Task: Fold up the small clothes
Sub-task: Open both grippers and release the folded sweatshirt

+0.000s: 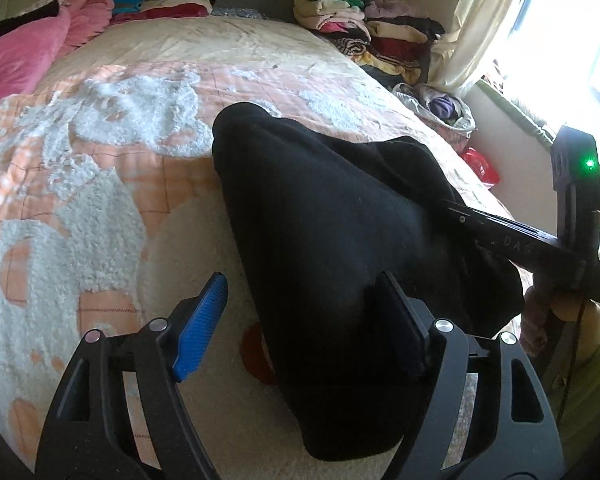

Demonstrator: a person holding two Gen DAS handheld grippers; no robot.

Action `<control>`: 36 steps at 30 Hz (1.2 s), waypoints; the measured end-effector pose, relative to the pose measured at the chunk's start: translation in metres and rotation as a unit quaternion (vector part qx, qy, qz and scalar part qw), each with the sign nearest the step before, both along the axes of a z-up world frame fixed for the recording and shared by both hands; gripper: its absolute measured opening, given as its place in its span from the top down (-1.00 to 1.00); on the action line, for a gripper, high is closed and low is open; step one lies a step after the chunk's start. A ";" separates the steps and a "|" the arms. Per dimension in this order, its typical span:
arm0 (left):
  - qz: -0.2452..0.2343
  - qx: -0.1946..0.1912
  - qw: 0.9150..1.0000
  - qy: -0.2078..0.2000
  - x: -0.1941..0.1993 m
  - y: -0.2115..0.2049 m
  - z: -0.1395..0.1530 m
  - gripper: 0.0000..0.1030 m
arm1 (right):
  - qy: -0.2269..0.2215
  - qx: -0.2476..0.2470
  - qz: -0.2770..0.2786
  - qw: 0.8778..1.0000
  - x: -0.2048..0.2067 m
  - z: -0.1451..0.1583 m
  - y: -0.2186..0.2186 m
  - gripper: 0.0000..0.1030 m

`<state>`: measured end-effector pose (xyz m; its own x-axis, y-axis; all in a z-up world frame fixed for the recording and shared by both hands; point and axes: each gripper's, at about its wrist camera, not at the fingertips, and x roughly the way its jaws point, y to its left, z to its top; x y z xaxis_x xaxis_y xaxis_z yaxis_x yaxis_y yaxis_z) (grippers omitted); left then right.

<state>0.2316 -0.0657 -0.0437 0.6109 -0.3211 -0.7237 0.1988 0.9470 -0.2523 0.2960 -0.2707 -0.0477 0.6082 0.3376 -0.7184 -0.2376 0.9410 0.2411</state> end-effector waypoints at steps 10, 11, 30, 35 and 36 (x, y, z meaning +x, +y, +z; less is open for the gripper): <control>0.006 0.005 1.000 -0.005 -0.014 0.001 0.002 -0.37 | 0.010 0.013 -0.035 0.999 -0.030 0.001 -0.013 0.03; 0.007 0.006 1.000 -0.006 -0.016 0.000 0.003 -0.38 | 0.008 0.012 -0.038 0.999 -0.034 0.003 -0.015 -0.03; 0.024 -0.006 1.000 -0.017 -0.058 0.014 0.023 -0.82 | -0.089 0.012 -0.069 0.994 -0.125 0.059 -0.022 -0.90; 0.030 -0.004 0.999 -0.030 -0.073 0.017 0.034 -0.82 | -0.118 0.008 -0.069 0.991 -0.151 0.076 -0.019 -0.92; 0.030 -0.003 0.999 -0.034 -0.076 0.018 0.036 -0.82 | -0.124 0.005 -0.069 0.990 -0.156 0.079 -0.018 -0.92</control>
